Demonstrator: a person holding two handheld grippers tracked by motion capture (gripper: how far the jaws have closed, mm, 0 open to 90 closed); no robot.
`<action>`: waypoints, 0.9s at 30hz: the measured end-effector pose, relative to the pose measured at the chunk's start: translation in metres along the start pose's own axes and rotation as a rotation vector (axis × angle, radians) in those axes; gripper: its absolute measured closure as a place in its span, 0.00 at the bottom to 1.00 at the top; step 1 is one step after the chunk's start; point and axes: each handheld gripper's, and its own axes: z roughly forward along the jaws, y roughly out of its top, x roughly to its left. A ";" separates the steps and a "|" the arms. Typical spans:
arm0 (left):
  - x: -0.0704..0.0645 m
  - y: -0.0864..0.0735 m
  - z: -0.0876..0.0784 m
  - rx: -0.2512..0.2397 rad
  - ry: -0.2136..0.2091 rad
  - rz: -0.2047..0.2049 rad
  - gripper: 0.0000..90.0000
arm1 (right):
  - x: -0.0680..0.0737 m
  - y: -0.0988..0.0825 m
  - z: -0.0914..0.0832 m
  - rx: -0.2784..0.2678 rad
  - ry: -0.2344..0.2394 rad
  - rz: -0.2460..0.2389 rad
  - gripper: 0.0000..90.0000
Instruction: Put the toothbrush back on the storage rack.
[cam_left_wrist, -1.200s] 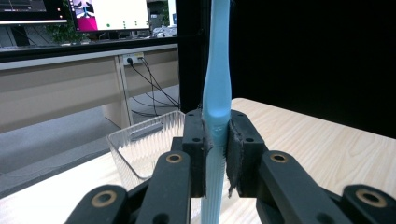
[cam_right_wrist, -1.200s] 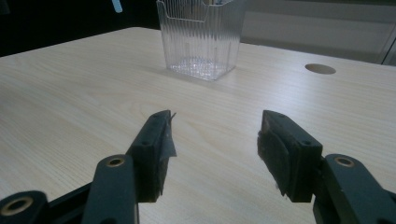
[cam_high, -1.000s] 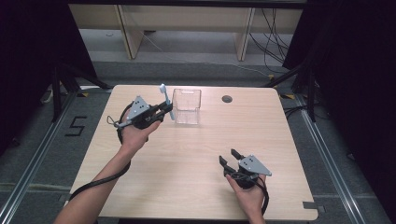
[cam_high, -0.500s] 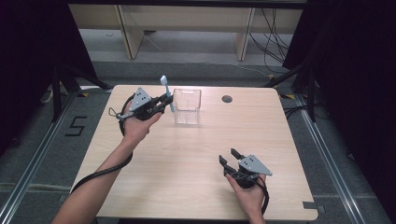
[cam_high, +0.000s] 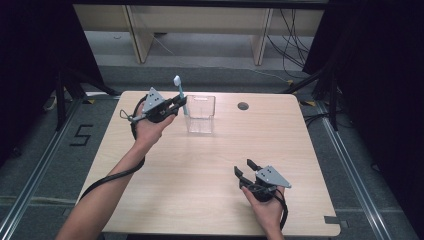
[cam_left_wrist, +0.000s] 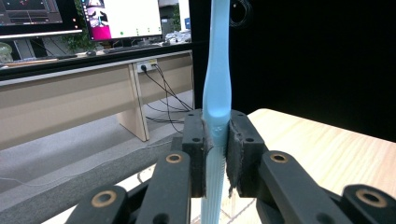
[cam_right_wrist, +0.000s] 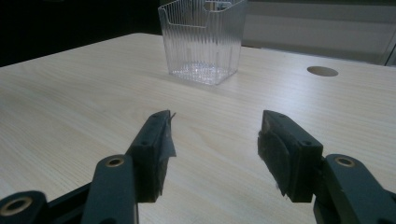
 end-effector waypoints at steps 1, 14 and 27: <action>0.001 0.000 0.002 -0.003 0.000 -0.001 0.87 | -0.001 0.000 -0.001 -0.002 -0.007 -0.013 0.50; 0.011 -0.008 0.010 0.015 0.029 0.000 0.87 | 0.000 0.000 -0.001 0.007 0.004 0.012 0.50; 0.011 -0.009 0.017 0.029 0.031 0.000 0.87 | 0.000 0.000 -0.001 0.009 0.006 0.008 0.49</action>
